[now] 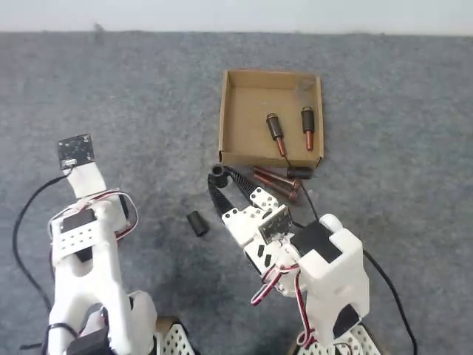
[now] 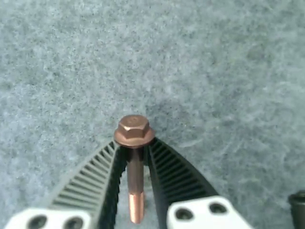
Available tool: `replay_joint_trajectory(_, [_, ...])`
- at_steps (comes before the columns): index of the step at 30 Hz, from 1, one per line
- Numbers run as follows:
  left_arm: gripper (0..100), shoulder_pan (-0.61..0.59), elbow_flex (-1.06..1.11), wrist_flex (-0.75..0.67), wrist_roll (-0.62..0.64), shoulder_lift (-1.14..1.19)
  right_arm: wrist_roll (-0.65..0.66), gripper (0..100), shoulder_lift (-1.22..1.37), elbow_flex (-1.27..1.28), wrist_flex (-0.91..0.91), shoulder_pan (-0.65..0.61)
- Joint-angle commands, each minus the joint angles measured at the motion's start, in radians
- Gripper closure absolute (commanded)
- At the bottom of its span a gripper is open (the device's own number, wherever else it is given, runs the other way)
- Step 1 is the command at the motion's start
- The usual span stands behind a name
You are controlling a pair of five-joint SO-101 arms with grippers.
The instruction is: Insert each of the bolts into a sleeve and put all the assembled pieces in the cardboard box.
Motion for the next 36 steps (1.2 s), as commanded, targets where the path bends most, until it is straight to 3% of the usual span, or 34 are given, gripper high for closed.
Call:
replay_joint_trajectory(1, [99,0.009,-0.012,-0.029,-0.008,-0.055,0.021,99.1,-0.008,-0.032,0.008,-0.013])
replay_joint_trajectory(8, [99,0.135,-0.015,-0.361,0.0,-0.057,0.021,99.1,-0.008,-0.008,0.007,-0.012])
replay_joint_trajectory(23, [99,0.365,-0.002,-0.806,0.0,-0.057,0.021,99.1,-0.008,-0.009,0.007,-0.01])
replay_joint_trajectory(27, [99,0.408,0.087,-1.037,0.015,-0.057,0.021,99.1,-0.008,-0.009,0.007,-0.01])
replay_joint_trajectory(29, [99,0.428,0.147,-1.155,0.086,-0.057,0.021,99.1,-0.008,-0.009,0.007,-0.01])
replay_joint_trajectory(32, [99,0.437,0.183,-1.195,0.195,-0.057,0.021,99.1,-0.008,-0.008,0.007,-0.01])
replay_joint_trajectory(36, [99,0.428,0.182,-1.195,0.212,-0.058,0.021,99.1,-0.008,-0.005,0.007,-0.01])
